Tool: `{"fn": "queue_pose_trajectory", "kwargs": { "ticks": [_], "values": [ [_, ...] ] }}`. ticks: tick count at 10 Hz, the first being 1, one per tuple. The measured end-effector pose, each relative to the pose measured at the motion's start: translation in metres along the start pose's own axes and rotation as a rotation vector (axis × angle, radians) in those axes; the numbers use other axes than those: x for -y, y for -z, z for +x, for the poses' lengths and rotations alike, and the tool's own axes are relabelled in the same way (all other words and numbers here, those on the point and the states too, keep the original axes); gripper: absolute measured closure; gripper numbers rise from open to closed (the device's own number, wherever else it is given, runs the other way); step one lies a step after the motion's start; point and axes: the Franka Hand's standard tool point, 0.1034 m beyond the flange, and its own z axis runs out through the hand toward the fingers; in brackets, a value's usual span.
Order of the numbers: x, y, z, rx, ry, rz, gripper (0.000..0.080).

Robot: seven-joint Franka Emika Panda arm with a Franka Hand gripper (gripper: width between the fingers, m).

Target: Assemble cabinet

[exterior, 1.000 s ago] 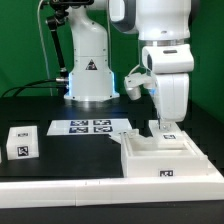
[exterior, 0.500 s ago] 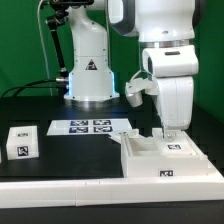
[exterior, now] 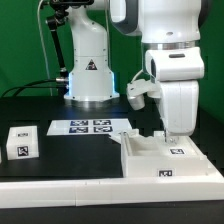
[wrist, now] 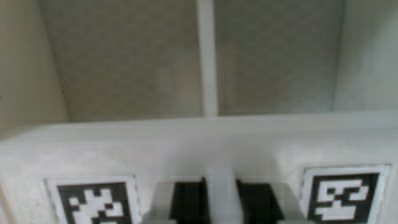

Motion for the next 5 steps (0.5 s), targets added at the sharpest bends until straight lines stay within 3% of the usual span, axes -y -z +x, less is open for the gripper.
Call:
{"fn": "queue_pose_trajectory", "kwargs": {
  "ticks": [3, 4, 5],
  "values": [
    [0.0013, 0.0002, -0.0010, 0.001, 0.001, 0.001, 0.0729],
    [0.0019, -0.0002, -0.0012, 0.001, 0.007, 0.002, 0.0505],
    [0.0026, 0.0009, -0.0013, 0.005, 0.032, 0.001, 0.0505]
  ]
}}
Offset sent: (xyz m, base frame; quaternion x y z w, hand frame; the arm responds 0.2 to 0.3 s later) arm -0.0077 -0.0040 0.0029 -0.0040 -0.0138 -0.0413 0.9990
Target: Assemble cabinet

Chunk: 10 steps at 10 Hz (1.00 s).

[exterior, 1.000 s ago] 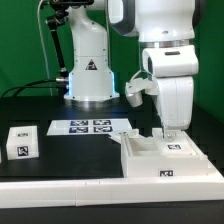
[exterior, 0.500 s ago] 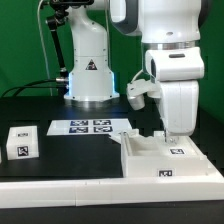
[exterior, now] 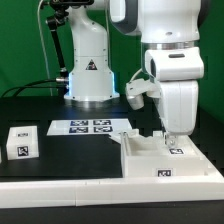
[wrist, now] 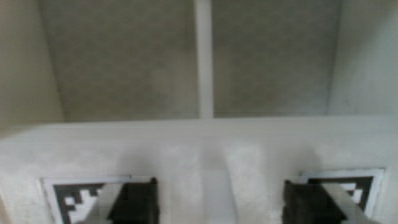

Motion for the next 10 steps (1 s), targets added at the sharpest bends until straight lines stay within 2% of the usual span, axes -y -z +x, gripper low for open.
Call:
{"fn": "queue_pose_trajectory", "kwargs": {
  "ticks": [1, 2, 4, 5, 6, 7, 9, 10],
  "values": [
    [0.001, 0.003, 0.001, 0.004, 0.026, -0.004, 0.0300],
    [0.004, 0.008, 0.004, 0.017, 0.054, -0.008, 0.0300],
    [0.021, 0.025, 0.006, 0.036, 0.082, -0.024, 0.0042],
    [0.030, 0.034, 0.004, 0.040, 0.074, -0.042, 0.0042],
    [0.040, 0.042, 0.003, 0.045, 0.076, -0.056, 0.0009],
    [0.051, 0.041, 0.006, 0.055, 0.106, -0.037, 0.0009],
    [0.077, 0.032, 0.017, 0.109, 0.202, 0.054, 0.0003],
    [0.080, 0.033, 0.018, 0.104, 0.191, 0.040, 0.0003]
  ]
}}
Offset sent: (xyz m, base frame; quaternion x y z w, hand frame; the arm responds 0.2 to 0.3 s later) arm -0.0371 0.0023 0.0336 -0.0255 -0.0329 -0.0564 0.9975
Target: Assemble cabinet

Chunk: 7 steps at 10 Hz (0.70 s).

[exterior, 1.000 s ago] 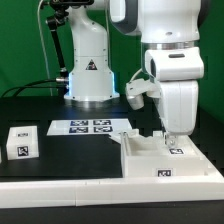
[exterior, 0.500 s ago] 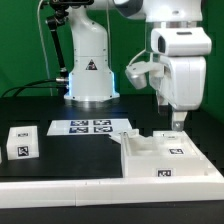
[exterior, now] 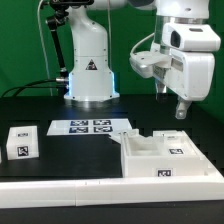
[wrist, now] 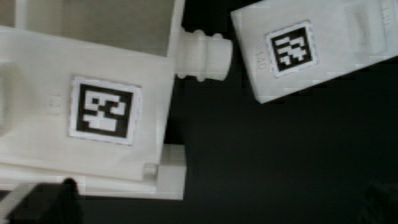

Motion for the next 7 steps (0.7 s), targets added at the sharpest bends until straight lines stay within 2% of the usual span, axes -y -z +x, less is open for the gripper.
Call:
{"fn": "queue_pose_trajectory", "kwargs": {
  "ticks": [4, 5, 6, 7],
  "values": [
    [0.001, -0.004, -0.001, -0.002, -0.001, 0.007, 0.0003],
    [0.003, -0.009, -0.002, -0.015, 0.087, -0.008, 0.0003],
    [0.011, -0.014, -0.004, -0.020, 0.148, -0.008, 0.0003],
    [0.017, -0.018, -0.005, -0.026, 0.226, -0.020, 0.0003]
  ]
}}
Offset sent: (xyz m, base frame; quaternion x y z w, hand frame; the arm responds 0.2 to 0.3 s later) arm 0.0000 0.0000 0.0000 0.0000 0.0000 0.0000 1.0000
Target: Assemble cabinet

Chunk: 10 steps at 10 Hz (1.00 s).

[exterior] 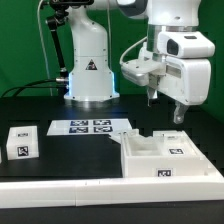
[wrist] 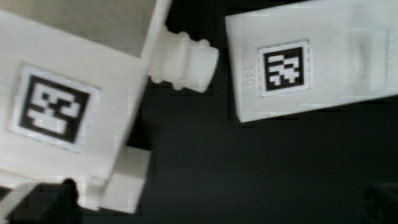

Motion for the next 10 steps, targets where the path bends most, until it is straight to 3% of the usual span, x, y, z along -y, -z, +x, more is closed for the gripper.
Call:
{"fn": "queue_pose_trajectory", "kwargs": {
  "ticks": [2, 6, 10],
  "values": [
    [0.019, -0.011, 0.000, -0.007, 0.087, 0.020, 0.0003],
    [0.018, -0.012, -0.001, -0.009, 0.082, 0.021, 0.0003],
    [0.051, -0.024, -0.004, -0.019, 0.226, 0.076, 0.0003]
  ]
}}
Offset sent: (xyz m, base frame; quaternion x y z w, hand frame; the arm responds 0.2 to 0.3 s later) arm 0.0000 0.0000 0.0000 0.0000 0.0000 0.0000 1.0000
